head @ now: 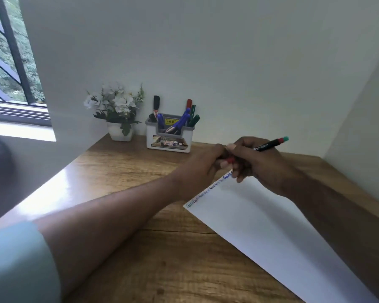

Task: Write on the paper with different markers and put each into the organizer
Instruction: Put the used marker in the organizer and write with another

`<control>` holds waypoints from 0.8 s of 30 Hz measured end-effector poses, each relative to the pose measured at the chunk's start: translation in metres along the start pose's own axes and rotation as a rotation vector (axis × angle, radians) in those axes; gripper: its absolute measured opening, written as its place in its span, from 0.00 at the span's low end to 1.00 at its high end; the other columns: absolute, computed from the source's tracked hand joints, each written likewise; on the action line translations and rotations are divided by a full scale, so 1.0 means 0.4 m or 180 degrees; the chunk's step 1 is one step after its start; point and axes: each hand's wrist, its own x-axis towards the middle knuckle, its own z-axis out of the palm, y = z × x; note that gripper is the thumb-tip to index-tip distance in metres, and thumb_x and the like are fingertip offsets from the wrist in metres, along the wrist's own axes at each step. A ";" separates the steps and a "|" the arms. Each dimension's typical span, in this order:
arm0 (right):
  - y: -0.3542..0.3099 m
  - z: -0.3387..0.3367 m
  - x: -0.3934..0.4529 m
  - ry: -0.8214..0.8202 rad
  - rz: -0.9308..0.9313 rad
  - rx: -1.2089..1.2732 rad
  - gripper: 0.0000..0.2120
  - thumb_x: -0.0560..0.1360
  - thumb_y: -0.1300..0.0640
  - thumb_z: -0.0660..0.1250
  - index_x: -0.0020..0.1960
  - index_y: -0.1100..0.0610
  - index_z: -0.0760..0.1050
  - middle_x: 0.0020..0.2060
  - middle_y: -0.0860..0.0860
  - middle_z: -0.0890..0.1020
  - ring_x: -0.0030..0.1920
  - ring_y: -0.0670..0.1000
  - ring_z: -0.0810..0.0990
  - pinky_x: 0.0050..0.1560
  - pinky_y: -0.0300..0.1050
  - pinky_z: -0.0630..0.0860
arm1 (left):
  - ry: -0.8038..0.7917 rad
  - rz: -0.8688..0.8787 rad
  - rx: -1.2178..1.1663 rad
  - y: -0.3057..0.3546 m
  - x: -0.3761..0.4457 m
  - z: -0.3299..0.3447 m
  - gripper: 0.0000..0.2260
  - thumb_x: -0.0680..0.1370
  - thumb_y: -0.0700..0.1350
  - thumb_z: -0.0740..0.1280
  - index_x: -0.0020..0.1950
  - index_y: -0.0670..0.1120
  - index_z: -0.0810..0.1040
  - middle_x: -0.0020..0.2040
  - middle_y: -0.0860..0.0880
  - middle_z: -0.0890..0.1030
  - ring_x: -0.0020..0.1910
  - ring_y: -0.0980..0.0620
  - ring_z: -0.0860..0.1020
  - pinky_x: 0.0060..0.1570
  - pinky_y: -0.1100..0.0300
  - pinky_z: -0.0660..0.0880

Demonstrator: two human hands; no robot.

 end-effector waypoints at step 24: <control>0.094 0.122 -0.033 -0.0786 0.0061 0.0270 0.05 0.72 0.68 0.69 0.38 0.63 0.80 0.27 0.57 0.81 0.24 0.50 0.76 0.26 0.39 0.73 | -0.1401 -0.0971 0.0576 -0.079 -0.123 -0.148 0.10 0.74 0.57 0.69 0.44 0.52 0.73 0.38 0.56 0.75 0.35 0.61 0.70 0.33 0.67 0.66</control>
